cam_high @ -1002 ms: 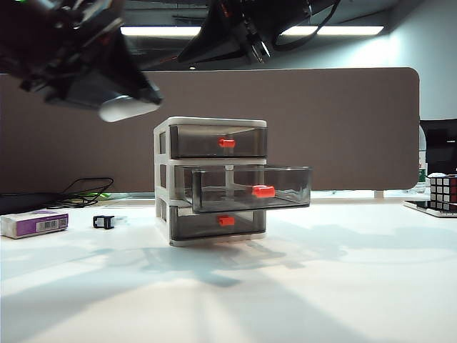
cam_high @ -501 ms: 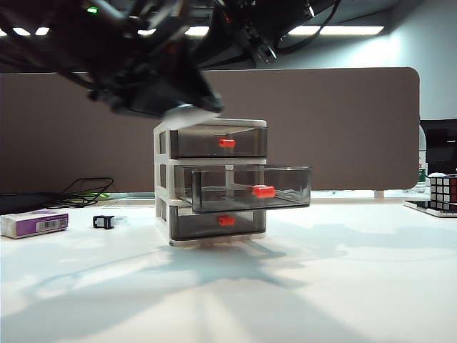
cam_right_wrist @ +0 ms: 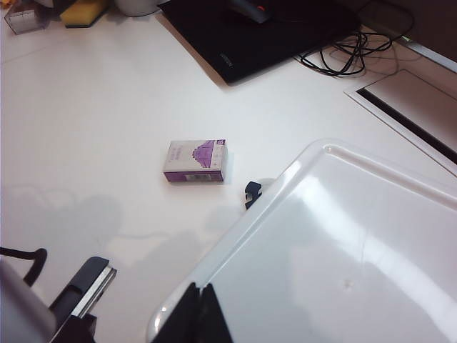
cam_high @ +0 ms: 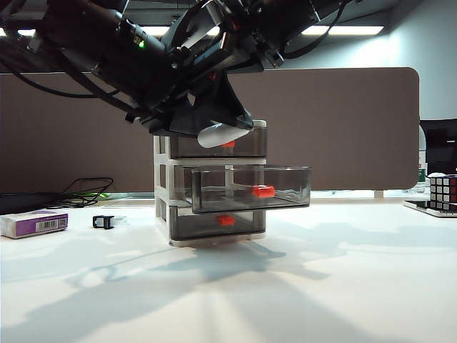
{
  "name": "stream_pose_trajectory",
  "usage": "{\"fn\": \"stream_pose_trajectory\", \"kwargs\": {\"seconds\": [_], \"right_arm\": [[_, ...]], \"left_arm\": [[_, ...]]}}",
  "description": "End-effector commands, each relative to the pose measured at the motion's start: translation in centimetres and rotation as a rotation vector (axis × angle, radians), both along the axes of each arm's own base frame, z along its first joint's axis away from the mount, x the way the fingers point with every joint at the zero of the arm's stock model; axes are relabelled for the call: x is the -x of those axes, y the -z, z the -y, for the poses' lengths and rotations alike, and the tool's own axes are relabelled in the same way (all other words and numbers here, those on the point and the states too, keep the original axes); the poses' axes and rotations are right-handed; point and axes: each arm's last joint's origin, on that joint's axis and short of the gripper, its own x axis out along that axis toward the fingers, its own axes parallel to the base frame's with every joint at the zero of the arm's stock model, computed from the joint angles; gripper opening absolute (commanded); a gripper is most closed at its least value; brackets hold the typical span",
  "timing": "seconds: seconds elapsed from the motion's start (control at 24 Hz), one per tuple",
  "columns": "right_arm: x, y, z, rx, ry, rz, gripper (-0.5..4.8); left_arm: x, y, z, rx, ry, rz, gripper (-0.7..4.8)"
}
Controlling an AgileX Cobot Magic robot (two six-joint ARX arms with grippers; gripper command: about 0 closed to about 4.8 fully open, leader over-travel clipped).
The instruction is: Open the second layer of the drawer on the table, pick up the earphone case on the table and put it in, and finally close the drawer.
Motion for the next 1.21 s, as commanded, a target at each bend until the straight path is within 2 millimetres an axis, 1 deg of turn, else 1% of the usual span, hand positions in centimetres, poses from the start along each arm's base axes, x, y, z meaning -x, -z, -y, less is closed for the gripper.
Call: {"fn": "stream_pose_trajectory", "kwargs": {"seconds": [0.04,0.08,0.17,0.21,0.25,0.63,0.83,0.92,0.96,1.04,1.21], "right_arm": [[-0.2,0.1,-0.2,-0.005,-0.001,0.007,-0.05],[-0.3,0.2,-0.3,-0.004,0.000,0.006,-0.05],[-0.5,0.6,-0.4,0.002,0.004,-0.001,-0.05],[-0.5,0.7,-0.4,0.003,0.003,-0.004,-0.05],[-0.6,0.8,-0.4,0.006,0.004,-0.008,-0.05],[-0.7,0.8,-0.4,0.002,0.009,-0.001,-0.05],[-1.4,1.2,-0.4,-0.006,0.025,0.018,-0.05],[-1.6,1.6,-0.5,-0.005,0.027,0.018,-0.05],[-2.0,2.1,-0.6,-0.007,0.035,0.013,-0.05],[-2.6,3.0,-0.7,0.002,0.053,0.010,-0.05],[-3.0,3.5,-1.0,-0.006,0.058,0.013,-0.05]], "left_arm": [[0.0,-0.5,0.1,0.021,0.007,0.027,2.00],[0.0,-0.5,0.1,0.023,0.007,0.028,2.18],[0.0,-0.5,0.1,0.022,0.009,0.033,2.74],[0.0,-0.5,0.1,0.019,0.010,0.035,2.93],[0.0,-0.5,0.1,0.011,0.014,0.042,3.00],[0.0,-0.6,0.1,-0.004,0.007,0.068,3.01],[1.7,-1.8,-1.4,-0.084,-0.013,-0.009,2.96],[2.5,-2.6,-2.1,-0.090,-0.010,-0.005,2.95],[3.3,-3.5,-2.4,-0.077,0.010,0.007,2.95],[4.6,-4.5,-2.4,-0.074,0.046,0.035,2.70],[5.9,-4.5,-1.6,-0.089,0.104,0.020,2.68]]}}
